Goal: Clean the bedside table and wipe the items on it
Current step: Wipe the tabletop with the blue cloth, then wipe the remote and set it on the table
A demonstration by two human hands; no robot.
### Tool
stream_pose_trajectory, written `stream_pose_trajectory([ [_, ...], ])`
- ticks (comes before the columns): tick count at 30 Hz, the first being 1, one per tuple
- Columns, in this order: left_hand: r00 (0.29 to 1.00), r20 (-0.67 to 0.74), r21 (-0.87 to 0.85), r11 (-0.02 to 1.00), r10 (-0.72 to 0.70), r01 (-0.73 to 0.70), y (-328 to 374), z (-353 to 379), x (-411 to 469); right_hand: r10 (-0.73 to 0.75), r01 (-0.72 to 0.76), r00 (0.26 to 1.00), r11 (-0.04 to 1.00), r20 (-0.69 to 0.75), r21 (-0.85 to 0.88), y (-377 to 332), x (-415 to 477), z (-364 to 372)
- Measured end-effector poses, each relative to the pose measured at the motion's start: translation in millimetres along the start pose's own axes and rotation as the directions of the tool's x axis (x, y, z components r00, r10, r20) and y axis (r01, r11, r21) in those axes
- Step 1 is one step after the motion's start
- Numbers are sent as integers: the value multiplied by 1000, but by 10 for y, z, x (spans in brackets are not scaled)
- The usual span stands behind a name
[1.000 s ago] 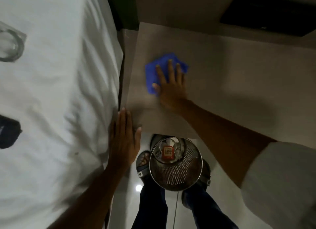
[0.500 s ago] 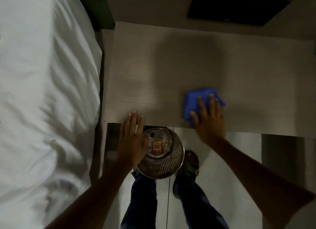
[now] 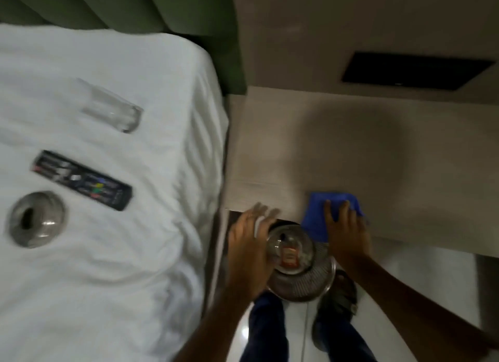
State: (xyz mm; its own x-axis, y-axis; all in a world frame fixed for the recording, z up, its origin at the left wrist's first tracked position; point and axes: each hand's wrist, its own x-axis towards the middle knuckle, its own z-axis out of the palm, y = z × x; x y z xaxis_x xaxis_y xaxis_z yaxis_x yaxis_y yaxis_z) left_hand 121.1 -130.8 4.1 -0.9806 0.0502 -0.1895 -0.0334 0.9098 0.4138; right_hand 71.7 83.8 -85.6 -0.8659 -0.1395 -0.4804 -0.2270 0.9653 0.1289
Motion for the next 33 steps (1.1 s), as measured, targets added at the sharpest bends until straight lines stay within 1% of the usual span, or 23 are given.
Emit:
stream_pose_trajectory([
  [1,999,-51,-3,1000,7,-7,-41,-131,-44,4,-4,1000,1000,6,-11,-60,18,-79],
  [2,995,-100,-5,1000,-19,19,-97,-263,-95,9,-9,1000,1000,-1,12,-99,24,-174],
  [4,964,-227,-16,990,-140,140,-229,-574,-189,13,-3,998,990,-68,141,-146,-13,-430],
  [5,928,-298,-44,974,-225,222,-276,-723,-204,29,-9,995,979,-96,205,-146,-53,-551],
  [6,873,-364,-97,945,-325,312,-328,-878,-201,43,-4,988,966,-146,257,-149,-87,-650],
  [7,794,-421,-177,898,-439,403,-390,-1032,-171,58,1,980,955,-188,298,-142,-124,-729],
  [8,692,-457,-277,829,-559,487,-469,-1183,-117,73,2,973,945,-217,328,-126,-165,-811],
  [9,572,-475,-382,742,-669,551,-589,-1356,-33,76,14,969,934,-235,358,-124,-169,-930],
  [10,464,-461,-471,652,-756,594,-721,-1493,68,89,13,968,917,-236,399,-110,-180,-1016],
  [11,373,-422,-545,560,-826,624,-853,-1602,178,108,1,969,895,-220,447,-102,-191,-1094],
  [12,309,-367,-602,477,-877,640,-979,-1671,285,135,-18,971,864,-197,504,-95,-211,-1149],
  [13,272,-310,-645,412,-911,644,-1092,-1723,377,163,-41,972,826,-169,562,-104,-235,-1213],
  [14,265,-265,-662,374,-927,650,-1178,-1733,455,187,-57,971,790,-151,611,-118,-269,-1248],
  [16,277,-200,-643,339,-940,687,-1291,-1706,563,201,-59,971,728,-131,683,-144,-327,-1270],
  [17,260,-172,-642,308,-950,702,-1341,-1671,603,194,-56,974,697,-113,715,-129,-351,-1261],
  [19,205,-76,-712,197,-976,674,-1420,-1628,613,159,-43,984,640,-78,767,-117,-414,-1238],
  [20,214,-11,-773,144,-977,618,-1412,-1608,594,149,-38,986,618,-69,786,-100,-449,-1234],
  [22,279,72,-842,92,-958,531,-1245,-1568,454,151,-28,986,576,-73,817,-43,-520,-1241],
  [25,395,105,-842,130,-913,523,-863,-1441,100,184,-8,979,474,-91,881,79,-554,-1289],
  [27,499,129,-851,163,-857,499,-475,-1301,-80,211,26,968,442,-133,897,211,-542,-1370],
  [30,681,207,-870,186,-702,457,109,-1004,-192,197,109,957,431,-212,895,298,-417,-1582],
  [31,732,247,-863,200,-635,465,297,-864,-182,193,146,947,454,-257,879,340,-351,-1652],
  [33,793,339,-832,233,-505,504,577,-623,-131,164,219,920,537,-356,815,366,-196,-1795],
])
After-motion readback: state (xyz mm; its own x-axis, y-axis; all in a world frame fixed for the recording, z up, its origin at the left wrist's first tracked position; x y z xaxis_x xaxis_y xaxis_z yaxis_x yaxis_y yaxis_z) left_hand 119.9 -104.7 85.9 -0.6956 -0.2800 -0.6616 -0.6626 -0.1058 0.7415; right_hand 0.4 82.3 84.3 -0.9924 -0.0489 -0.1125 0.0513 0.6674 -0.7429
